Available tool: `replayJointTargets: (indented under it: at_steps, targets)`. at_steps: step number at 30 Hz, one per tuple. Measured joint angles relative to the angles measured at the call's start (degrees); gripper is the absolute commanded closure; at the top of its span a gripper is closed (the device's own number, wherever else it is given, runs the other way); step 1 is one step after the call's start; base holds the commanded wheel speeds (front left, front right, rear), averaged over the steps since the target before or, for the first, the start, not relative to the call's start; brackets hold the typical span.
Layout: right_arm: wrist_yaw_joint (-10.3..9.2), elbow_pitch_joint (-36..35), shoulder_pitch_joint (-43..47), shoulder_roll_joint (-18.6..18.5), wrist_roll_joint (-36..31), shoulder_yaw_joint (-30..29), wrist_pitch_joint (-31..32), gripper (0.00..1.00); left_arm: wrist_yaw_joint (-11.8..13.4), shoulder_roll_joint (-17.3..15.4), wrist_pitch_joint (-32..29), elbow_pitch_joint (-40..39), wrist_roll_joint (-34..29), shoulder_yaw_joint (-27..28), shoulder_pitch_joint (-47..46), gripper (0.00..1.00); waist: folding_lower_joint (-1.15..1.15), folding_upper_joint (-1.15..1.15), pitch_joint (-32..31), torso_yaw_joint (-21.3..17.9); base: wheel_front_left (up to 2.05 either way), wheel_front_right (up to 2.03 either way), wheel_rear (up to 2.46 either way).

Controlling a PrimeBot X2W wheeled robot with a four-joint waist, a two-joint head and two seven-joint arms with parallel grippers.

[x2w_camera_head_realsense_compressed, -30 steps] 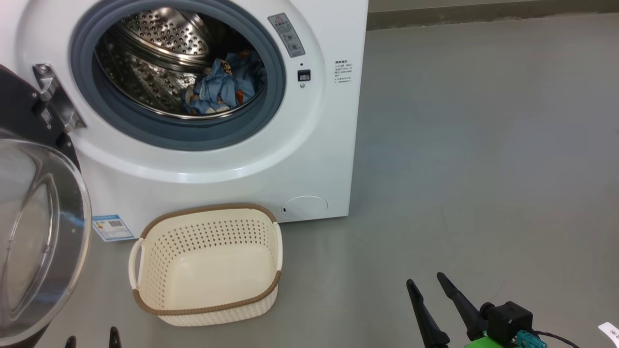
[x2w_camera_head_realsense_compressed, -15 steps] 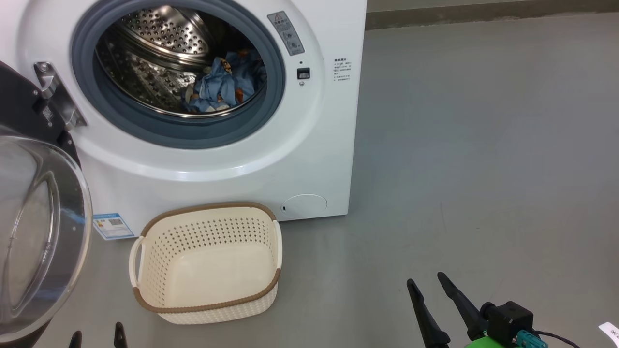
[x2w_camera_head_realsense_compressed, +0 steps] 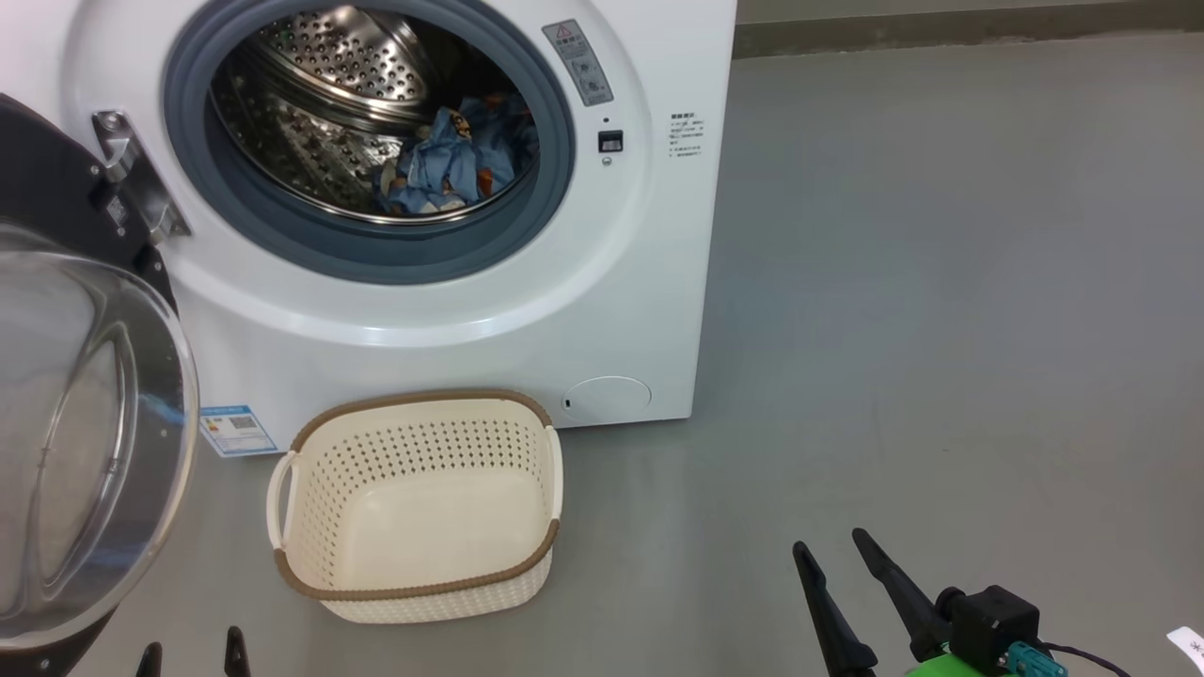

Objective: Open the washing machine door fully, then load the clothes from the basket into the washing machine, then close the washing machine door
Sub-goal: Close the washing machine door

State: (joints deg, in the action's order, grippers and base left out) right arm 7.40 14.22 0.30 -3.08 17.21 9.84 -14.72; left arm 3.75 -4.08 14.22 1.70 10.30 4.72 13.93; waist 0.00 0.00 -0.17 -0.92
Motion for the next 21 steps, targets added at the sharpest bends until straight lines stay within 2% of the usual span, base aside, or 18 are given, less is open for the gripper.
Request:
replayJointTargets:
  at_steps: [14,21]
  targets:
    - [0.00,0.0,0.2,0.0,-0.2,0.2,0.0,0.00,0.5,0.9,0.0,0.0,0.0,0.3,0.0,0.00,0.00,0.00,-0.5,4.2,0.00,0.00,0.00]
    - [0.00,0.2,1.3,0.0,-0.5,0.5,0.0,0.00,1.1,1.2,0.0,-0.1,0.0,0.0,0.2,0.00,0.00,0.00,-1.0,8.4,0.00,0.00,0.00]
